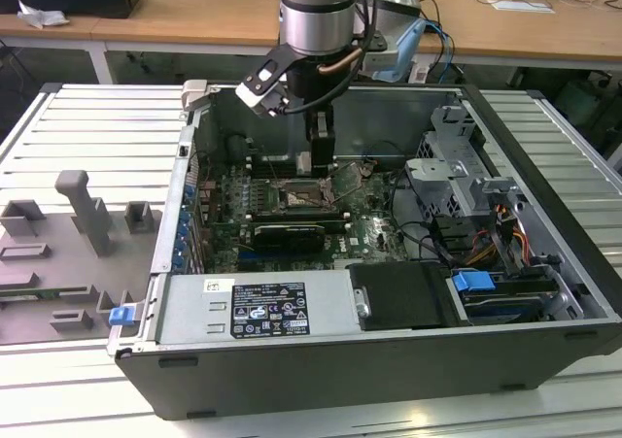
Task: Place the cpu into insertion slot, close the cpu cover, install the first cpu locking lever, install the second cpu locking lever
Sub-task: 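Place the cpu into insertion slot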
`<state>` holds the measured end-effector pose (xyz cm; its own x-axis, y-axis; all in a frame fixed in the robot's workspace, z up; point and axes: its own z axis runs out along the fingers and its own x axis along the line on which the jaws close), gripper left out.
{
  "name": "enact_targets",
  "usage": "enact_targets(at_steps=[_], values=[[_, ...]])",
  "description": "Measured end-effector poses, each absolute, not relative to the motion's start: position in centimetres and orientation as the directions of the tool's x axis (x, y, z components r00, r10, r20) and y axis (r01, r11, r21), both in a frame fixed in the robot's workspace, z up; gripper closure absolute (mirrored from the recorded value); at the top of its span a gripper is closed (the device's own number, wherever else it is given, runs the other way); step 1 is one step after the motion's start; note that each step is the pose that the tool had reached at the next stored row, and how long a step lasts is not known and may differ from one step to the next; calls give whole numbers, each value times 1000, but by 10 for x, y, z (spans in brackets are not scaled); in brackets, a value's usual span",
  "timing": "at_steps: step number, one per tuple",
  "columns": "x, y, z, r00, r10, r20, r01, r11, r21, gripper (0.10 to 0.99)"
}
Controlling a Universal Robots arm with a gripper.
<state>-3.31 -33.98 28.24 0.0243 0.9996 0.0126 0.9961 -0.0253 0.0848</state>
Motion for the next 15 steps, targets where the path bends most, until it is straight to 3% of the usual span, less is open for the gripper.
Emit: enact_targets(at_steps=[15], values=[[-36,-334,252,-10,1000,18,996,9,85,545]])
